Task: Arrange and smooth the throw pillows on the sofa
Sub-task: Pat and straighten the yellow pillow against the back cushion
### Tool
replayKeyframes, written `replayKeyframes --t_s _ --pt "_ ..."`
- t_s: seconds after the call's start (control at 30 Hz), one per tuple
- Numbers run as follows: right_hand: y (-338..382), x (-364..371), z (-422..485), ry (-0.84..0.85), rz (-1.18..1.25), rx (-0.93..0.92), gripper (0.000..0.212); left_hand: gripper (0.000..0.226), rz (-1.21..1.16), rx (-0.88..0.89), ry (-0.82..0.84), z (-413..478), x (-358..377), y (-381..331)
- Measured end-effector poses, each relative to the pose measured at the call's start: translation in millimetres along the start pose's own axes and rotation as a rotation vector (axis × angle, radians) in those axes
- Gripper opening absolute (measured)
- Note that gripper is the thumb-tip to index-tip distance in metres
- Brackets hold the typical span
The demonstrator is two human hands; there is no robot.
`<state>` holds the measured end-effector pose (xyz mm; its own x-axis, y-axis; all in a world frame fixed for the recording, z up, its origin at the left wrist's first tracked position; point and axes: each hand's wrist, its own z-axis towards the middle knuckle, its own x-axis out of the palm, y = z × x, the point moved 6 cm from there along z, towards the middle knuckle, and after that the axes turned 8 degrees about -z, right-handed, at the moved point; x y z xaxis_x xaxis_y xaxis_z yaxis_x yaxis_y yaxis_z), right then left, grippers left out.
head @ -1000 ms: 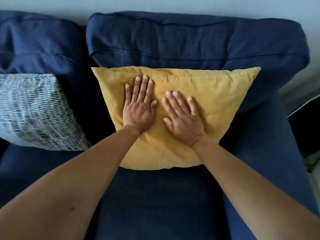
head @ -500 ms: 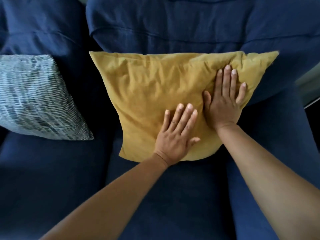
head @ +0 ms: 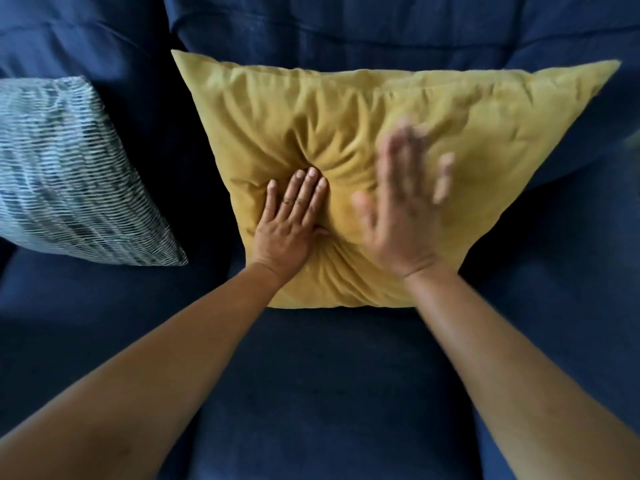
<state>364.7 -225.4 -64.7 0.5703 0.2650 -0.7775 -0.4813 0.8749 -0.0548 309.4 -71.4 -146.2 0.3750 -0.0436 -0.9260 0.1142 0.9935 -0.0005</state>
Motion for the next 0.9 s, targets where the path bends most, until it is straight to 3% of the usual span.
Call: replayKeyframes --t_s 0.07,0.17,0.33,0.43,0.5,0.63,0.77,0.9 --pt "41.2 5.8 -24.4 0.083 0.036 -0.240 0.071 0.064 -0.004 -0.010 0.007 -0.7 -0.1 -0.6" --pt "17.9 30.4 -42.1 0.175 -0.129 -0.342 0.072 0.076 0.005 0.000 -0.005 -5.1 -2.9 9.6" --pt "-72.9 40.7 -51.9 0.252 -0.313 -0.084 0.077 0.087 0.035 -0.036 0.023 -9.4 -4.0 22.8" --pt "-81.6 23.3 -54.9 0.258 -0.249 0.122 0.074 0.090 -0.006 -0.105 0.045 -12.9 -14.7 15.6" --pt "-71.3 5.1 -45.4 0.177 -0.180 0.193 0.072 0.087 -0.098 -0.161 0.027 -15.6 -29.3 6.2" --pt "-17.2 -13.2 3.5 0.033 -0.028 0.053 0.066 0.073 -0.256 -0.168 -0.115 1.5 -63.1 -27.3" --pt "-4.2 3.2 39.3 0.170 -0.048 -0.032 0.059 0.065 -0.209 -0.203 -0.101 55.6 -69.0 -28.8" --pt "-69.8 16.7 36.9 0.301 -0.114 0.104 0.059 0.070 -0.103 -0.312 0.008 73.9 -60.2 36.8"
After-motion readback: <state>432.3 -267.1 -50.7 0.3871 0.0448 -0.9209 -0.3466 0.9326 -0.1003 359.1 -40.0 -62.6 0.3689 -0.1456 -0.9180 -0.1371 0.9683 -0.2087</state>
